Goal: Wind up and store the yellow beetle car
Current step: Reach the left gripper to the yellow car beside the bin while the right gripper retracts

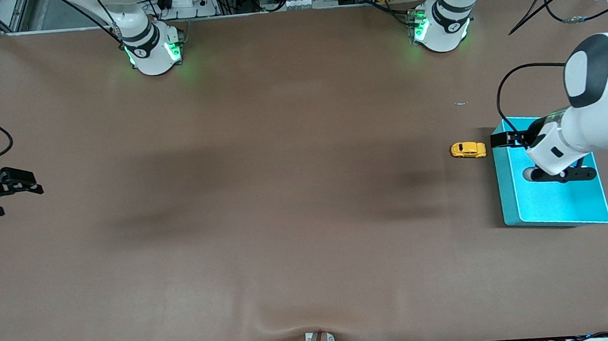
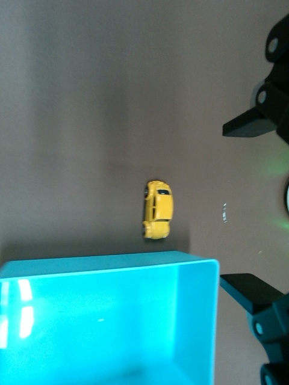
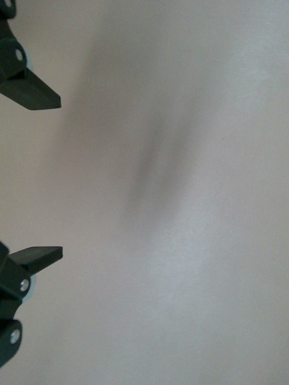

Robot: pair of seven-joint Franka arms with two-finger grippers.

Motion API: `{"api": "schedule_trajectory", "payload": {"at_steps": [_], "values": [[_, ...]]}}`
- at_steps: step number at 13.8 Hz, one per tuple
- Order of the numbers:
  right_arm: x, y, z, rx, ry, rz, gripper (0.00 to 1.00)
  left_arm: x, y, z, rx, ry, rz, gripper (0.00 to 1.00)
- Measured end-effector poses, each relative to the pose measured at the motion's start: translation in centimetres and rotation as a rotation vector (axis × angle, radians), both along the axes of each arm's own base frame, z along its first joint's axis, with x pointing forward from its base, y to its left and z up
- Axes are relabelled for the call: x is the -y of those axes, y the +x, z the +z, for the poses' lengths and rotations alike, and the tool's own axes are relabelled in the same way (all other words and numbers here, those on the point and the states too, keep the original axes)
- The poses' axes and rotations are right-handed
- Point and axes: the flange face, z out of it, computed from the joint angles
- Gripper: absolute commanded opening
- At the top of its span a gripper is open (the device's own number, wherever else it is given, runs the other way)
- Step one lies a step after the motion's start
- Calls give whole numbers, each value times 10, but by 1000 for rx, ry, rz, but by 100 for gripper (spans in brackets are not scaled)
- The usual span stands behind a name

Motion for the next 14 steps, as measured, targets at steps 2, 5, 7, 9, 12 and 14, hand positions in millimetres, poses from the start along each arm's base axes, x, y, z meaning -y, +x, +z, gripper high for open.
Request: {"api": "schedule_trajectory", "payload": {"at_steps": [2, 5, 7, 9, 12, 14], "values": [[-4, -4, 19, 14, -9, -112, 100, 1, -16, -9, -26, 32, 82, 100], [-9, -16, 48, 35, -11, -203, 100, 11, -34, -20, 1, 67, 179, 100], [-16, -24, 66, 47, -11, -236, 100, 11, -47, -32, 37, 86, 253, 100], [-27, -33, 79, 56, -9, -256, 100, 9, -64, -53, 79, 112, 370, 100], [-42, -45, 89, 61, -6, -275, 100, 7, -87, -90, 136, 143, 551, 100], [-49, -56, 93, 63, -3, -273, 100, 3, -98, -112, 169, 154, 663, 100]]}}
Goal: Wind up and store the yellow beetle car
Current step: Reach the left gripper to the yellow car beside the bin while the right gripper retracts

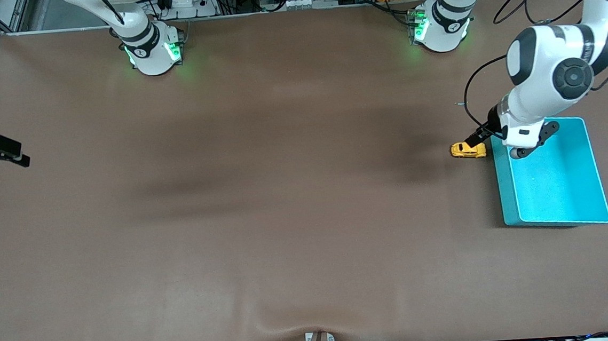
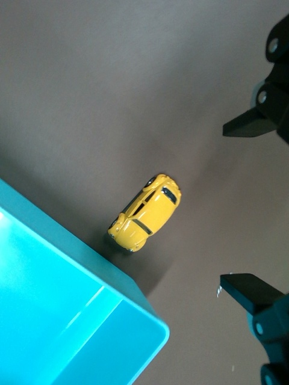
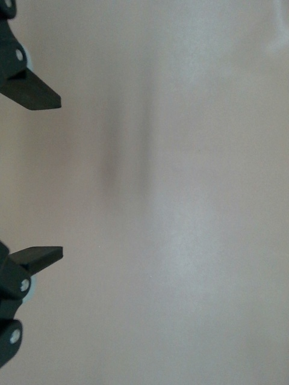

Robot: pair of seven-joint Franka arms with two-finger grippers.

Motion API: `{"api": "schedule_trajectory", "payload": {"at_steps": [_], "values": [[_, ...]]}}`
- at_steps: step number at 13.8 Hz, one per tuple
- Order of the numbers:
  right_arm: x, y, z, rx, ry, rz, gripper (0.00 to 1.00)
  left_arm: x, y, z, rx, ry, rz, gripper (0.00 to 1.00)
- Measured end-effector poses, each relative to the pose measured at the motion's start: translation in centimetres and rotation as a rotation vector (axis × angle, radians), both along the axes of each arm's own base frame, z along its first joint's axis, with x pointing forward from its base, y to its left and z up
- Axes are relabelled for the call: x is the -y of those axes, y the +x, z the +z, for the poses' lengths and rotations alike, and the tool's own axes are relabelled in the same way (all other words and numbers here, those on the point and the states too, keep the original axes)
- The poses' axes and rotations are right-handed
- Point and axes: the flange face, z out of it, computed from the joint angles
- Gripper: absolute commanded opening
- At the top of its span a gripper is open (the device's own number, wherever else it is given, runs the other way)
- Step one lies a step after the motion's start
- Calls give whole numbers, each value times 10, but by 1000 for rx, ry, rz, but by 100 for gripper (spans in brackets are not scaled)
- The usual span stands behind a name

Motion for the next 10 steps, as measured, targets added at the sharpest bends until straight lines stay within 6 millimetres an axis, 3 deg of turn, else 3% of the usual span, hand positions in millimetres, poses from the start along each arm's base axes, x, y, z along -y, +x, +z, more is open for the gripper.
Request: {"api": "schedule_trajectory", "payload": {"at_steps": [3, 7, 8, 10], "values": [[-6, -19, 2, 15, 5, -2, 100, -20, -11, -25, 73, 12, 200, 100], [-12, -29, 0, 11, 8, -12, 100, -76, -22, -43, 147, 14, 387, 100], [-15, -28, -1, 11, 7, -9, 100, -83, -24, -47, 157, 16, 434, 100], [-26, -28, -1, 9, -3, -12, 100, -78, -24, -53, 162, 18, 521, 100]]}}
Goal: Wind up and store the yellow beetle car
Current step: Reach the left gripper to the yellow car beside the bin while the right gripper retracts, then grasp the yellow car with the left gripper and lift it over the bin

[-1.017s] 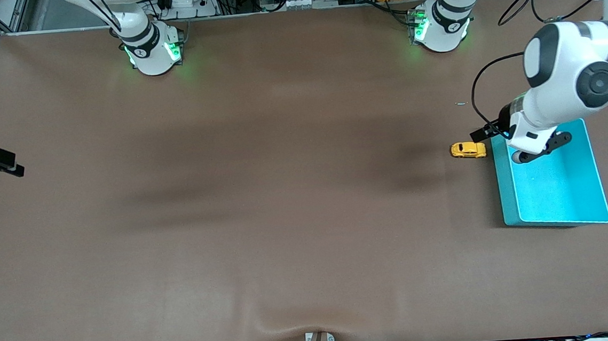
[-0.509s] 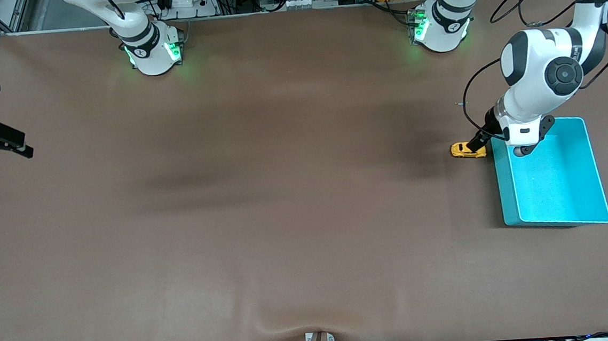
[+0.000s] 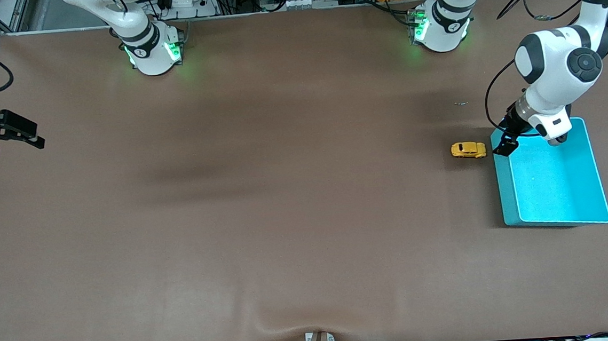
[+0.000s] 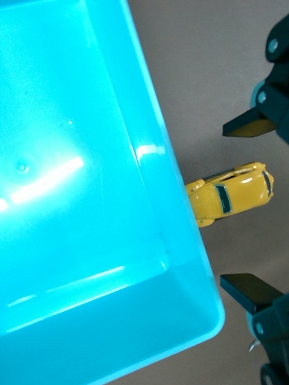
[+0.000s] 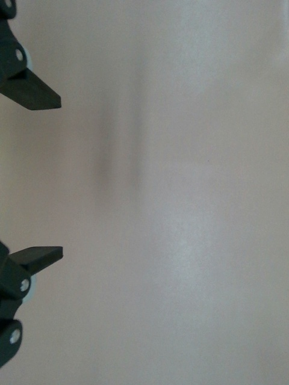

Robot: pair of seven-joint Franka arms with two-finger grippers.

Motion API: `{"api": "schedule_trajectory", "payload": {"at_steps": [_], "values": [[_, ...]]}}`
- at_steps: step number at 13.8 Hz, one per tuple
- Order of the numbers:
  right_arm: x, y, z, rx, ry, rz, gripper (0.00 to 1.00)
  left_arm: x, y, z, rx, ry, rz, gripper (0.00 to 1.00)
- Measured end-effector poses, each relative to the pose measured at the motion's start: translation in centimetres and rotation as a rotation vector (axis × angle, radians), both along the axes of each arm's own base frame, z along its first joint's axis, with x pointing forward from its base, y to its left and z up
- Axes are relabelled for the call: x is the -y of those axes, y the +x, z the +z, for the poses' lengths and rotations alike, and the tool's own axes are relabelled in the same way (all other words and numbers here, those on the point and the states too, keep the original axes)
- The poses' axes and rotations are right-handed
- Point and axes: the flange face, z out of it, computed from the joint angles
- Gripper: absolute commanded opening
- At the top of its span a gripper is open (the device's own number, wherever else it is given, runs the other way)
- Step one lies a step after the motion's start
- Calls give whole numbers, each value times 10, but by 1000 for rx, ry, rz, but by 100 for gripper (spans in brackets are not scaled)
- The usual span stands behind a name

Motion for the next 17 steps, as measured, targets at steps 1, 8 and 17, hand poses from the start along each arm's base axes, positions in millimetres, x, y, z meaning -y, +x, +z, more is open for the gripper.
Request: {"api": "schedule_trajectory", "payload": {"at_steps": [1, 8, 17], "values": [[-6, 0, 0, -1, -7, -5, 100, 10, 1, -1, 2, -2, 27, 100], [-13, 0, 0, -3, -28, -11, 100, 37, 4, -10, 18, -15, 112, 100], [-13, 0, 0, -3, -30, -12, 100, 31, 3, -71, 5, -39, 146, 100]]}}
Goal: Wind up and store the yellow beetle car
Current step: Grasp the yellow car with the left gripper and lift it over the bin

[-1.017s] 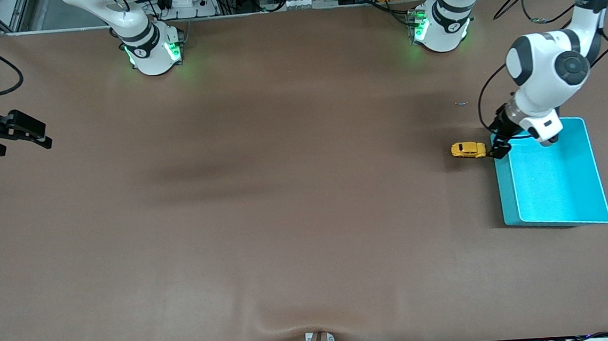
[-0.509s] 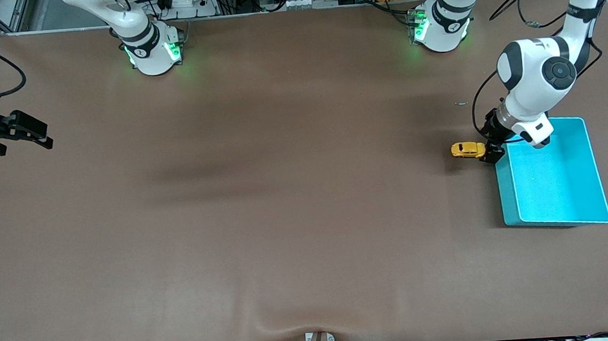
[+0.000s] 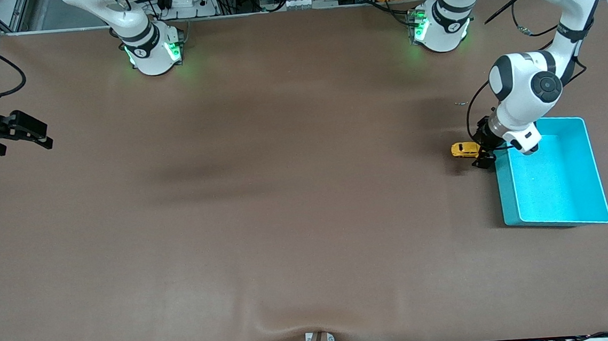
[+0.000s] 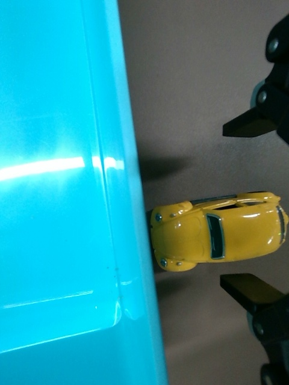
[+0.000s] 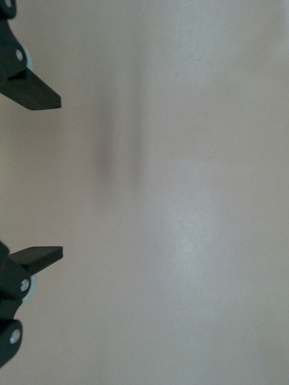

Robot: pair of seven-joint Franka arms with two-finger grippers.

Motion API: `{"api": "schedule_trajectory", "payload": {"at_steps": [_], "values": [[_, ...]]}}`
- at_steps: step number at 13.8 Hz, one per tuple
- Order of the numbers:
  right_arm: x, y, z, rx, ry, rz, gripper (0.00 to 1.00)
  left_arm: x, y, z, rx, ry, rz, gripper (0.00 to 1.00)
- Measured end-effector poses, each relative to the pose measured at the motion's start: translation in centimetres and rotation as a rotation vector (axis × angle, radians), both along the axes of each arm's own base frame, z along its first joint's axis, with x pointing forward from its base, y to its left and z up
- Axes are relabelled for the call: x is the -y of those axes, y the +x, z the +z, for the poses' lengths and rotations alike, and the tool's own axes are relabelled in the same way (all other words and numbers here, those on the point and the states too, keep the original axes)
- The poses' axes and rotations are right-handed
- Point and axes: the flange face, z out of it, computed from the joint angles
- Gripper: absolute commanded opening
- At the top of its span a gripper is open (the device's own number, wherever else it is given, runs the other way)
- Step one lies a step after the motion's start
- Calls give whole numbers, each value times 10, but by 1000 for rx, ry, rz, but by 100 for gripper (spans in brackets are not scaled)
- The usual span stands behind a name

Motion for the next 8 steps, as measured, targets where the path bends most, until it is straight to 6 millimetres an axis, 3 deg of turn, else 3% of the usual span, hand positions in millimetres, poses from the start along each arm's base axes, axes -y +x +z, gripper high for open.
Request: {"api": "schedule_trajectory", "payload": {"at_steps": [3, 4, 5, 6, 8], "values": [[0, 0, 0, 0, 0, 0, 100, 1, -2, -7, -13, -3, -2, 100], [0, 0, 0, 0, 0, 0, 100, 2, -2, -8, -14, -3, -4, 84], [0, 0, 0, 0, 0, 0, 100, 3, -2, -8, -15, -4, -6, 23], [0, 0, 0, 0, 0, 0, 100, 4, -2, -8, -15, -4, -7, 0], [0, 0, 0, 1, 0, 0, 100, 4, -2, -8, -17, -5, 29, 0]]}}
